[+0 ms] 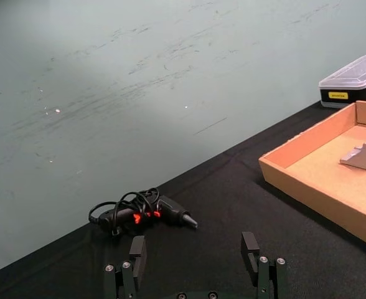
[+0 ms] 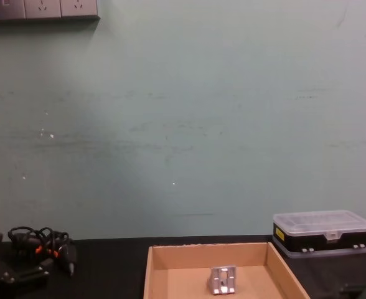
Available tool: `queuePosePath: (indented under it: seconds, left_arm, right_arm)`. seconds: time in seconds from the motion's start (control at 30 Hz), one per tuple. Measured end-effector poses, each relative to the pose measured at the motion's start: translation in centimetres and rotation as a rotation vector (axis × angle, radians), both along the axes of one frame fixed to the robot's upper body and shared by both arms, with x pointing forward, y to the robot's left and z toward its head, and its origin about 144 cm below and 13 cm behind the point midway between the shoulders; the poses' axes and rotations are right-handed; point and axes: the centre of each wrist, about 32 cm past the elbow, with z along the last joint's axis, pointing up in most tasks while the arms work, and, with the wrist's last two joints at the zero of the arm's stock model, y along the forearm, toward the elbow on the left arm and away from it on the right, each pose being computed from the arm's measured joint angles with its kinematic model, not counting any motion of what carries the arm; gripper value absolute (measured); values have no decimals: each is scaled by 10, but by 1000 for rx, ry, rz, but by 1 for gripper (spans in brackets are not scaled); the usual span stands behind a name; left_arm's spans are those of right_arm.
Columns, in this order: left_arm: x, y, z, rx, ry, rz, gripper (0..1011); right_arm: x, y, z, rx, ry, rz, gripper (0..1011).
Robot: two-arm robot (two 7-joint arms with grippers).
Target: Use one hand to pick up the angle iron from the table and place it into the box.
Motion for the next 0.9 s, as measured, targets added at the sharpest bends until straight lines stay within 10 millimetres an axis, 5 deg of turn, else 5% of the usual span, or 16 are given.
queuePosePath:
  seconds: [0.43,0.9]
  left_arm:
    - [0,0,0,0,0,0,1000]
    - [0,0,0,0,0,0,1000]
  right_arm:
    - [1,-12,-15,-33,32,131,1004]
    - [11,1,-28,-30,65,96,1004]
